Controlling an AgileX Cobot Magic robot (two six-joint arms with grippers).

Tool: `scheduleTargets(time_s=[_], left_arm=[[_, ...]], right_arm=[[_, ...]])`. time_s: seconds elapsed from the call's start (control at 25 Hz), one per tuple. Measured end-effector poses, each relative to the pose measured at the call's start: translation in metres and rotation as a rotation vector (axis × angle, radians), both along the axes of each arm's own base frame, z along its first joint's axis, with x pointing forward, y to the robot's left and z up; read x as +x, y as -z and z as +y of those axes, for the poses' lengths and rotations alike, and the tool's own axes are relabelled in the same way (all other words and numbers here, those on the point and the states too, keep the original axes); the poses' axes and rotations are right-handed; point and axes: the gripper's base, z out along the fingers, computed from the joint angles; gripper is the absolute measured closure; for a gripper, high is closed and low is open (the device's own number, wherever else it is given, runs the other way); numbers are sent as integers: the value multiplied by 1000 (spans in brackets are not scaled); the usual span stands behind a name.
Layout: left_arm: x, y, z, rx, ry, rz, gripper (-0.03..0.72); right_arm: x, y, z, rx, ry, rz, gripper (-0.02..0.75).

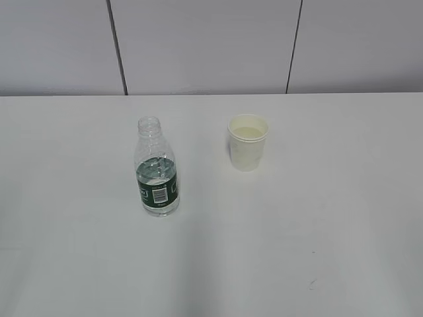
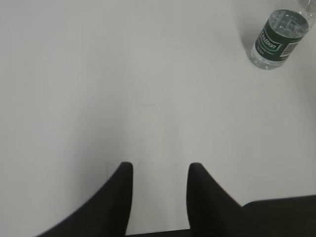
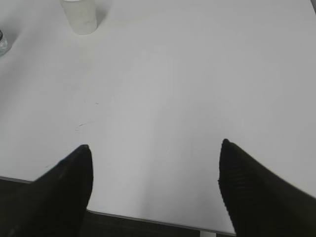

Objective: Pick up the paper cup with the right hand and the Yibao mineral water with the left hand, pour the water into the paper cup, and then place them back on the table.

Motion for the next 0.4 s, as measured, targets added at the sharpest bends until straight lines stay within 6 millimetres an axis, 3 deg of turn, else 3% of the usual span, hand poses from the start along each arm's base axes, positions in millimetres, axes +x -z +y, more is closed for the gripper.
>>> scheduleTargets(time_s=[0.4], left_arm=[[0,0,0,0,0,0,449]], right_arm=[[0,0,0,0,0,0,150]])
